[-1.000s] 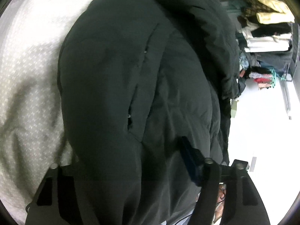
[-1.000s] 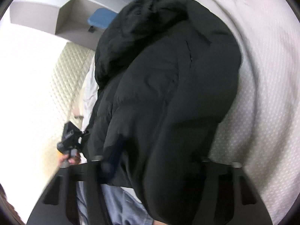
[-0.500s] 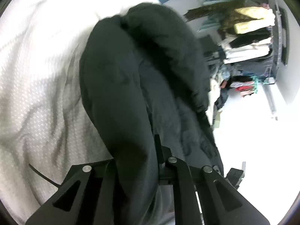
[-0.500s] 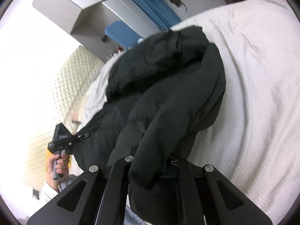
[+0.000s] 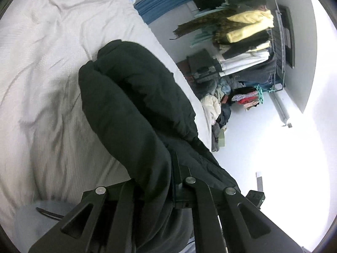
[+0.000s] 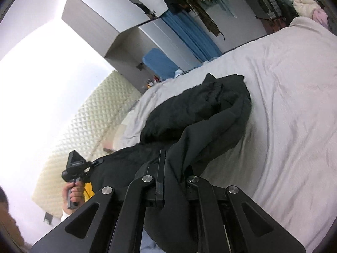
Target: Fold large clothes
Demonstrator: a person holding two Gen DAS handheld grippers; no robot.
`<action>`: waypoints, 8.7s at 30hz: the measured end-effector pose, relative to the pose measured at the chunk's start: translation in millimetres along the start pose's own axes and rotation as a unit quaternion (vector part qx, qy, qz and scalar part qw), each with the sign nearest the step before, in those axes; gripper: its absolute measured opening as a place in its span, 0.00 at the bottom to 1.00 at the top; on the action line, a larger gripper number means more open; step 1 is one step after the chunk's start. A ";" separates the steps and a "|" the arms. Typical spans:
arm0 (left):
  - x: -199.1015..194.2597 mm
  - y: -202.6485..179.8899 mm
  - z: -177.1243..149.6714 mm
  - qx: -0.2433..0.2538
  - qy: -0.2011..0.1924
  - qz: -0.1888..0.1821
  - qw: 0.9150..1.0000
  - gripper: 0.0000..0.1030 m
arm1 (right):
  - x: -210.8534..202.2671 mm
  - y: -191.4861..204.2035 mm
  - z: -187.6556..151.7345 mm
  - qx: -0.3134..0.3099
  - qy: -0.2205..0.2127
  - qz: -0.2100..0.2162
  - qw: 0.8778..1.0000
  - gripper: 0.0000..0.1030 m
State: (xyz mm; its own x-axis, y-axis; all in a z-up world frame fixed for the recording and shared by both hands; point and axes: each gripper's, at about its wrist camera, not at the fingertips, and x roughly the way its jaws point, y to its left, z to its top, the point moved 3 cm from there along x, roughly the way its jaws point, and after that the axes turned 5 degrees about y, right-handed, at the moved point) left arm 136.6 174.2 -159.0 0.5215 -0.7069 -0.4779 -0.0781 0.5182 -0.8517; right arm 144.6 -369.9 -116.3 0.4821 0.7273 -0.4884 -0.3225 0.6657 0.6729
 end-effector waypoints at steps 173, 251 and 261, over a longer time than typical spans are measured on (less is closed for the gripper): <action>233.1 -1.1 130.9 0.275 -0.081 0.401 0.870 0.63 | 253.6 -61.7 84.9 -0.157 -0.034 -0.328 0.931 1.00; -6.6 -200.4 -179.5 0.350 -0.193 0.273 0.875 1.00 | 23.7 196.5 -71.0 -0.210 -0.160 -0.230 0.937 1.00; 9.5 -183.4 -176.9 0.341 -0.173 0.284 0.879 1.00 | 27.4 180.9 -76.9 -0.190 -0.153 -0.245 0.938 1.00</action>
State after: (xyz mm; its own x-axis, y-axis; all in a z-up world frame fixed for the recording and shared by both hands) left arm 5.5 -12.8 -45.5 0.7990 -0.1131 -0.5906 0.0566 0.9919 -0.1133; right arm 36.8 -216.7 -50.6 0.8406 0.2755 -0.4663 -0.2408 0.9613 0.1339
